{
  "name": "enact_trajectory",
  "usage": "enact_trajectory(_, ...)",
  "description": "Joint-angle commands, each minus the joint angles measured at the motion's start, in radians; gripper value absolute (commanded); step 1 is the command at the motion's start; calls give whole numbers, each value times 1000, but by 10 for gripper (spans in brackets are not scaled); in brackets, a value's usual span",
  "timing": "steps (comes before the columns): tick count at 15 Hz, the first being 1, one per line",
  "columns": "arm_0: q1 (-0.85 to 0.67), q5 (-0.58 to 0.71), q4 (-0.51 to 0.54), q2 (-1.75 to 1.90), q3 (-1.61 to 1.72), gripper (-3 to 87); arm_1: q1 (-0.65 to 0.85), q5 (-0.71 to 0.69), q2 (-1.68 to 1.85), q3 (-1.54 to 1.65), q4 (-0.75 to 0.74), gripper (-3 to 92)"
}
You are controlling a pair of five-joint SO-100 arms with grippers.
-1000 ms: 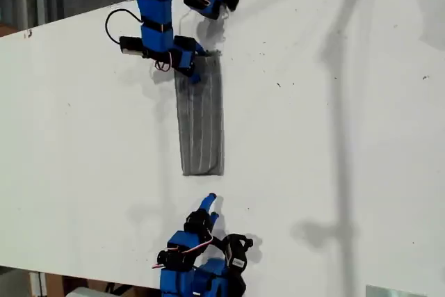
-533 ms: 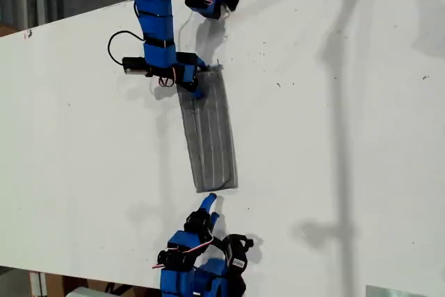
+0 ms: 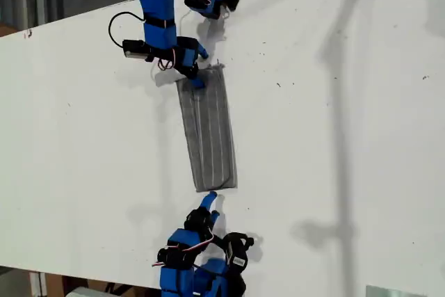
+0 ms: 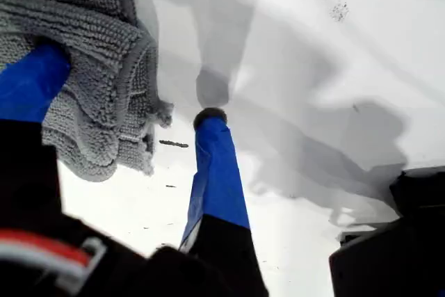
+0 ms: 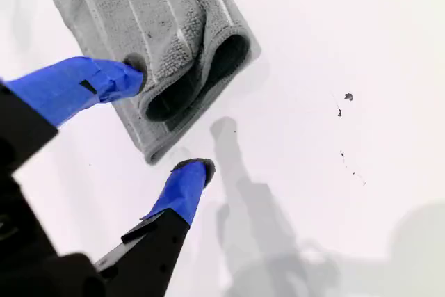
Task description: Grasp corners of a square towel and fold twice.
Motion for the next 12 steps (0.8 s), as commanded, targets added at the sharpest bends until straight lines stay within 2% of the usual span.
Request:
enact_trajectory(1,12,-6,6,-11,-61,244,0,-26,-21,0,-43,328)
enact_trajectory(9,15,-32,17,3,-20,244,-23,-178,-239,-175,-34,240)
enact_trajectory(12,-3,-84,74,327,183,243,-25,-173,-236,-175,-32,267)
